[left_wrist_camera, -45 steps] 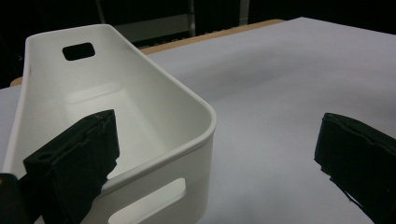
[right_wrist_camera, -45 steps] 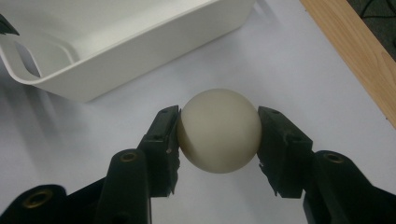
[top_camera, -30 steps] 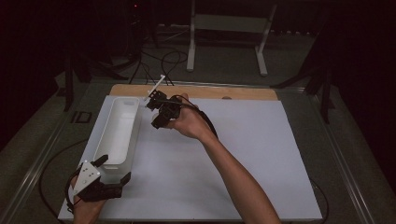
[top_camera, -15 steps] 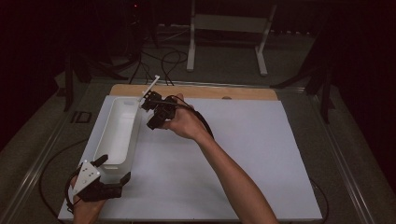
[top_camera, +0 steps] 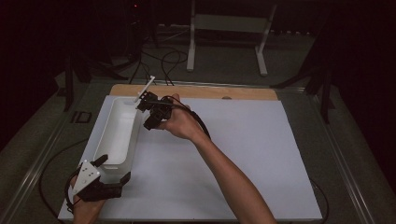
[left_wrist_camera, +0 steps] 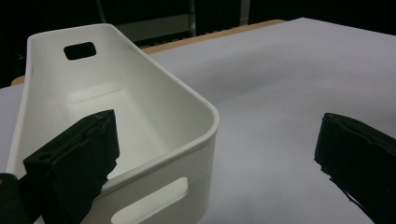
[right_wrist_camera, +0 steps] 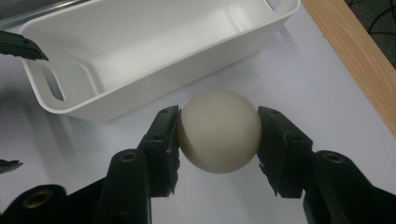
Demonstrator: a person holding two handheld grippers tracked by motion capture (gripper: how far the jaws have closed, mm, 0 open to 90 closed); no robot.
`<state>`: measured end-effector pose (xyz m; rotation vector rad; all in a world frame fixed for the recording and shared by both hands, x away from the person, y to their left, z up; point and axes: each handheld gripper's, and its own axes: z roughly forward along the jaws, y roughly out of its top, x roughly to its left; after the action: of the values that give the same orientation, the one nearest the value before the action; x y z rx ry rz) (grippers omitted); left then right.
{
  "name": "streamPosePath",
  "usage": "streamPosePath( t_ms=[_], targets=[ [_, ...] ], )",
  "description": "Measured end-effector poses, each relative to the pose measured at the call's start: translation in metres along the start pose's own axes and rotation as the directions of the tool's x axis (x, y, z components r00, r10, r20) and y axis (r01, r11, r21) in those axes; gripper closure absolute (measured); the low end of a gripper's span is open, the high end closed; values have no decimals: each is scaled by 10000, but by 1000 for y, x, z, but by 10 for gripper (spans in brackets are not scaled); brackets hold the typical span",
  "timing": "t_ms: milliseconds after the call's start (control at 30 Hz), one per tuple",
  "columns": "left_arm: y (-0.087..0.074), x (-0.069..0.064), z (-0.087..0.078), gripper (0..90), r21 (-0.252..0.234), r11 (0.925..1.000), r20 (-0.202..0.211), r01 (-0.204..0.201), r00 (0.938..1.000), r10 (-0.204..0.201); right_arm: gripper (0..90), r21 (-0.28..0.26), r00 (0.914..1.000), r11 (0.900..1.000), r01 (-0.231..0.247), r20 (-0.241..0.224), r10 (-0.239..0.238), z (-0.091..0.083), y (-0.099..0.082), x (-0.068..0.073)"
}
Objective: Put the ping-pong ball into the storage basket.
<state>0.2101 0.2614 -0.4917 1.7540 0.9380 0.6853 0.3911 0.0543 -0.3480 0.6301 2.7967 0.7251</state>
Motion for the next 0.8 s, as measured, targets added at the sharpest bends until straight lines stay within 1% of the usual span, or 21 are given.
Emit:
streamPosePath(
  t_ms=[467, 667, 800],
  targets=[
    [0, 0, 0, 3, -7, 10000, 24, 38, 10000, -38, 510, -37, 10000, 10000, 30, -10, -30, 4, 6, 4],
    [0, 0, -1, 3, -17, 10000, 33, 45, 10000, -45, 509, -66, 9999, 9999, 114, -22, -114, 5, 8, 5],
    [0, 0, -1, 3, -22, 10000, 38, 56, 10000, -56, 509, -72, 10000, 10000, 38, -30, -38, 6, 9, 6]
  ],
)
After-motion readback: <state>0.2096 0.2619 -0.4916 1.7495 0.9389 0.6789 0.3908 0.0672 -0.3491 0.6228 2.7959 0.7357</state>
